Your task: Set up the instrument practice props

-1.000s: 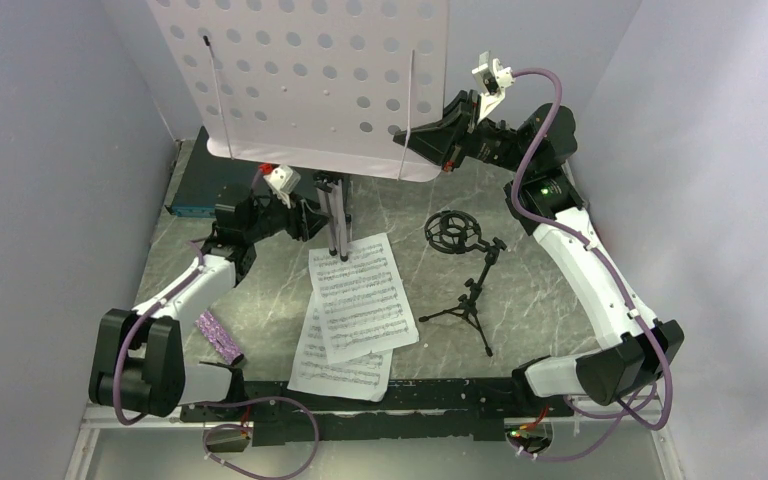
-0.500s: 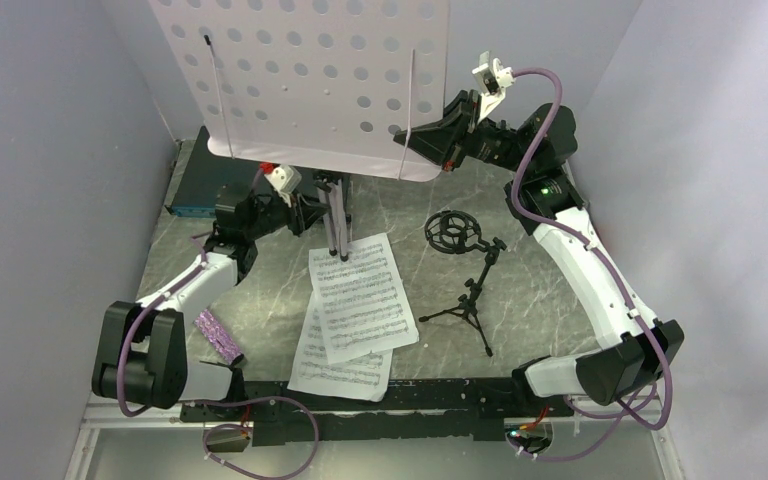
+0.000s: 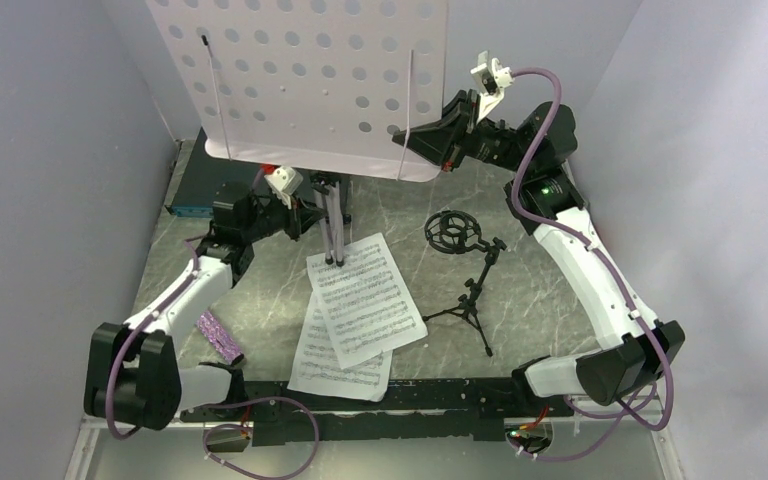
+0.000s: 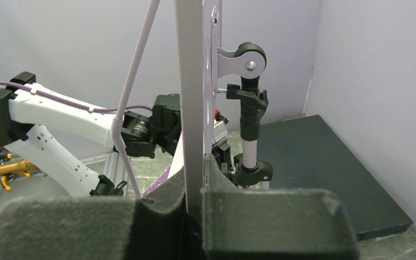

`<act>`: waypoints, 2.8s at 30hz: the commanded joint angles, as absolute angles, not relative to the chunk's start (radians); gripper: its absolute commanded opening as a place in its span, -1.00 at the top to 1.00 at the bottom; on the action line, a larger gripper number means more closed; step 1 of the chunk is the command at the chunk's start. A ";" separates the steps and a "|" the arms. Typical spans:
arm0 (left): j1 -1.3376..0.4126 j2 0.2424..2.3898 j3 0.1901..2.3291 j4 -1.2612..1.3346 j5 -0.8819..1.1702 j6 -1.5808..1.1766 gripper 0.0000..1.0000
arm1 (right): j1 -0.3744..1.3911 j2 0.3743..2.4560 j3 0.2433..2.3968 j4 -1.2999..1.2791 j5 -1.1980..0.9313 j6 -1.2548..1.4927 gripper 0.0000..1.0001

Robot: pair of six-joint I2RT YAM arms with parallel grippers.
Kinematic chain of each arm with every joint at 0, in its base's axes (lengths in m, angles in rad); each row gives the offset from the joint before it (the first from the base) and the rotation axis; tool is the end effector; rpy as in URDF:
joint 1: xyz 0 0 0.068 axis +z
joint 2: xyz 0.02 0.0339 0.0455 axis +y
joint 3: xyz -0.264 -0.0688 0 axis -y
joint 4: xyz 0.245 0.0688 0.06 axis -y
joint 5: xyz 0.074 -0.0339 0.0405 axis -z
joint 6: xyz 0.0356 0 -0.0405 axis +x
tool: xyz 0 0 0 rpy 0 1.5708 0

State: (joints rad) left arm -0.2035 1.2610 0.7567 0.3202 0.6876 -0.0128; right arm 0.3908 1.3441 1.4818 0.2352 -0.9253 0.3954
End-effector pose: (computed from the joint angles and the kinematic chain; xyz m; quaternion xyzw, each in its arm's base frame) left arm 0.2724 -0.0793 0.2805 0.2834 0.7003 -0.3227 0.5702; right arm 0.2517 0.1345 0.4986 -0.3675 0.5054 0.5155 0.5863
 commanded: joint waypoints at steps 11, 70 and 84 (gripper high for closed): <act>-0.198 1.066 0.899 0.146 0.549 -0.102 0.95 | 0.393 1.335 1.618 0.193 -0.952 0.385 1.00; -0.198 1.073 1.020 0.113 0.482 -0.222 0.94 | 0.411 1.374 1.798 -0.101 -0.899 0.067 1.00; -0.198 1.192 0.880 0.326 0.536 -0.247 0.94 | 0.410 1.328 1.712 -0.046 -0.863 0.108 1.00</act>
State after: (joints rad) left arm -0.2134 1.2201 0.8734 0.0723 0.5220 -0.1600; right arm 0.4152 1.4044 1.7081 -0.2054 -0.8711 0.1345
